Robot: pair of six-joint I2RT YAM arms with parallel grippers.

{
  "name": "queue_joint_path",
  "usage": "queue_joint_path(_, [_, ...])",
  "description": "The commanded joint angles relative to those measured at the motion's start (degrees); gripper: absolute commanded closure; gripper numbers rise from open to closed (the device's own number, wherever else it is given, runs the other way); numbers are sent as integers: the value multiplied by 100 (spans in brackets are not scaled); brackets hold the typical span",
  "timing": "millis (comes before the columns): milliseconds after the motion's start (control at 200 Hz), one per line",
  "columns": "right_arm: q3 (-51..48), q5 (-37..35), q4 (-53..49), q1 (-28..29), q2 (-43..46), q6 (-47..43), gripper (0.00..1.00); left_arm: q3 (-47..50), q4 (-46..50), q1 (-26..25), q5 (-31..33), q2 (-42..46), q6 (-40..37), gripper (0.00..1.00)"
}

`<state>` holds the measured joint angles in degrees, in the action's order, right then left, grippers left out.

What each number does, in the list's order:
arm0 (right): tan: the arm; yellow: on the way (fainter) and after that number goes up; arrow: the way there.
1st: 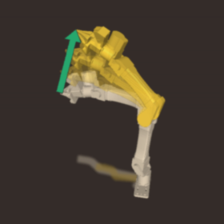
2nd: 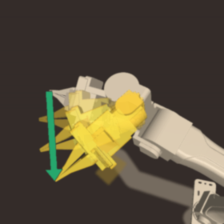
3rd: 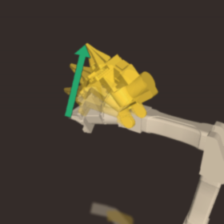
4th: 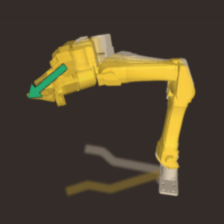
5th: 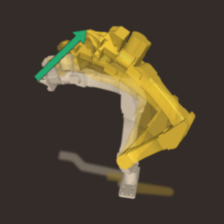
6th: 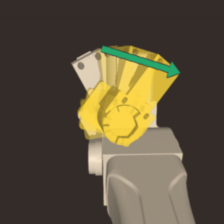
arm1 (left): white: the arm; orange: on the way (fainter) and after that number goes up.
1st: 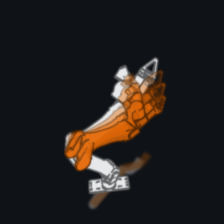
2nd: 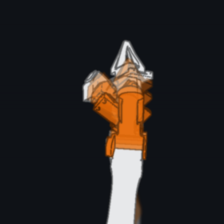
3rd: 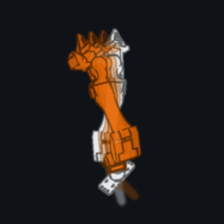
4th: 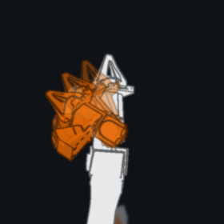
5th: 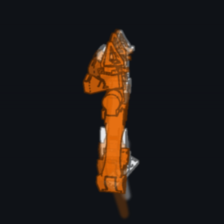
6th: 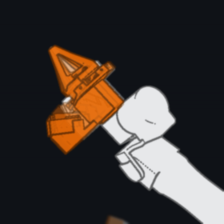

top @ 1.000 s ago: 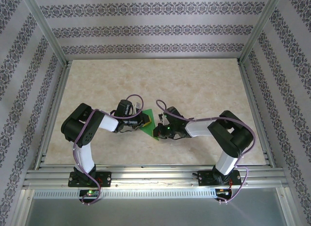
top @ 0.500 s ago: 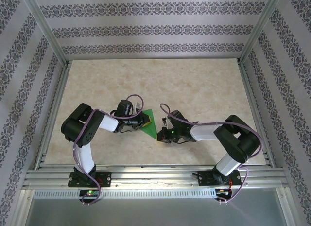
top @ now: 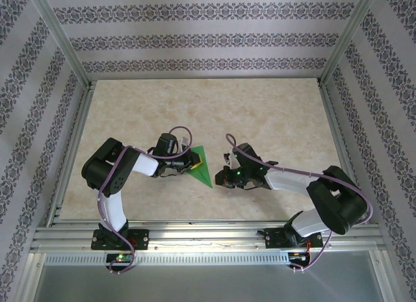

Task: Fold a paper plane with a square sheet of paper (pick it up from the middle)

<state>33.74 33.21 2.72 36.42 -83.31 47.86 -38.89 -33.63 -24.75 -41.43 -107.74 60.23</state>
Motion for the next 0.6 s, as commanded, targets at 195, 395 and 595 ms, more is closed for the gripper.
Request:
queue_joint_path(195, [1289, 120, -28, 96, -1321, 145, 99, 267, 444, -38, 475, -266, -33, 93])
queue_joint_path(395, [1650, -23, -221, 155, -1675, -8, 99, 249, 568, -39, 478, -215, -81, 93])
queue_joint_path(595, [1864, 74, -314, 242, -1928, -82, 98, 180, 636, -38, 460, -206, -134, 93])
